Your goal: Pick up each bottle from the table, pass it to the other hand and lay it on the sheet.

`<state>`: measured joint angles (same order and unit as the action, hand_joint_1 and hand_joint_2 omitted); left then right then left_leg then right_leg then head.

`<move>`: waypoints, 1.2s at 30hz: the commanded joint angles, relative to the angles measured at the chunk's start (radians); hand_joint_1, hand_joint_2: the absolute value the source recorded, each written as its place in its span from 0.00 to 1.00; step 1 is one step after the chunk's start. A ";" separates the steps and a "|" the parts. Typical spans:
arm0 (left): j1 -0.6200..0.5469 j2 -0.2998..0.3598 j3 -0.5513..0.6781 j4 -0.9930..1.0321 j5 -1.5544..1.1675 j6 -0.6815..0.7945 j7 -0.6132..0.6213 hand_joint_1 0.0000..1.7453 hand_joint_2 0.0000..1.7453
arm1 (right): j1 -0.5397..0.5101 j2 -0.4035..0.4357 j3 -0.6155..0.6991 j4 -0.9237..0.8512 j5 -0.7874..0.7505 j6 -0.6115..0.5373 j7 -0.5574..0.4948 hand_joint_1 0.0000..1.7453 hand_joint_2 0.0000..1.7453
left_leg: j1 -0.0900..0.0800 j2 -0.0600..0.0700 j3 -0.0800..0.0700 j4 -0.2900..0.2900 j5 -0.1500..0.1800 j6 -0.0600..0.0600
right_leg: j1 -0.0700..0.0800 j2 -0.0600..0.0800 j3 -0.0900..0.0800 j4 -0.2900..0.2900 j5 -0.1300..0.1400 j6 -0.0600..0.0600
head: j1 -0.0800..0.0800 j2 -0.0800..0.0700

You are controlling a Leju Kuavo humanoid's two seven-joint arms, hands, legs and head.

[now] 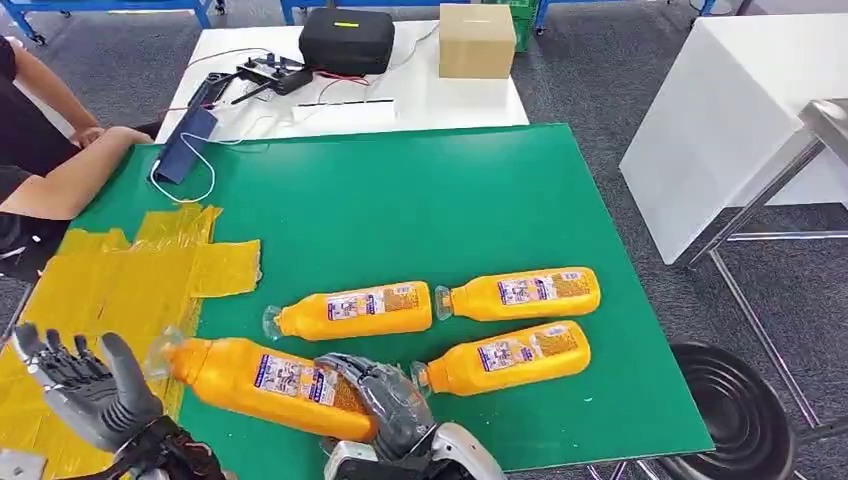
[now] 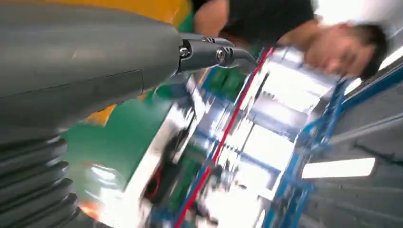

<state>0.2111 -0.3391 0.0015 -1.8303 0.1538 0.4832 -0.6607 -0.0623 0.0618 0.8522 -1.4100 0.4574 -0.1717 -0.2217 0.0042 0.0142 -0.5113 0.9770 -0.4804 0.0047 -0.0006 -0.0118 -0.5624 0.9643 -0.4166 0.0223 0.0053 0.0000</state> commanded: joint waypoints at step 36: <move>-0.006 0.066 -0.010 0.274 0.230 -0.848 0.118 0.00 1.00 | 0.038 -0.023 -0.105 -0.148 -0.014 0.046 -0.098 1.00 1.00 | -0.001 -0.003 0.000 -0.001 0.001 0.000 | -0.001 -0.001 0.000 0.000 0.000 0.000 | 0.000 0.000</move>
<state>0.2237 -0.3235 0.0229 -1.6232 0.3244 -0.3088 -0.5654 -0.0251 0.0820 0.7691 -1.5278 0.4406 -0.1297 -0.3135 0.0032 0.0137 -0.5134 0.9770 -0.4796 0.0053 -0.0008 -0.0122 -0.5647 0.9646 -0.4166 0.0223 0.0050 0.0000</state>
